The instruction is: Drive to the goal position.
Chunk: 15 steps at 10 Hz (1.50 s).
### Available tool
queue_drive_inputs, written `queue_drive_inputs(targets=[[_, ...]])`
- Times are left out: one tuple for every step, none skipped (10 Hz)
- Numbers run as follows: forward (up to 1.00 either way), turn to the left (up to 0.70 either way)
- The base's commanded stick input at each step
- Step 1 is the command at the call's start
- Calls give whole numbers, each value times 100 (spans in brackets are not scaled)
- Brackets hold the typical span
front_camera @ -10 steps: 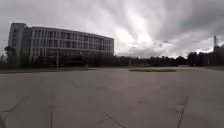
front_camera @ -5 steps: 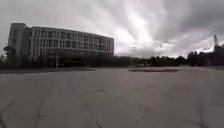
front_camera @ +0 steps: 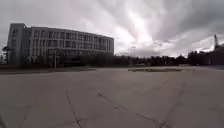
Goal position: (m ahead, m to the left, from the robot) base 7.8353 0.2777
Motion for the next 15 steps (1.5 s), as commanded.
queue_drive_inputs(targets=[[70,0],[70,0],[70,0],[70,0],[70,0],[70,0],[70,0],[70,0],[70,0],[70,0],[70,0],[70,0],[70,0],[70,0],[70,0]])
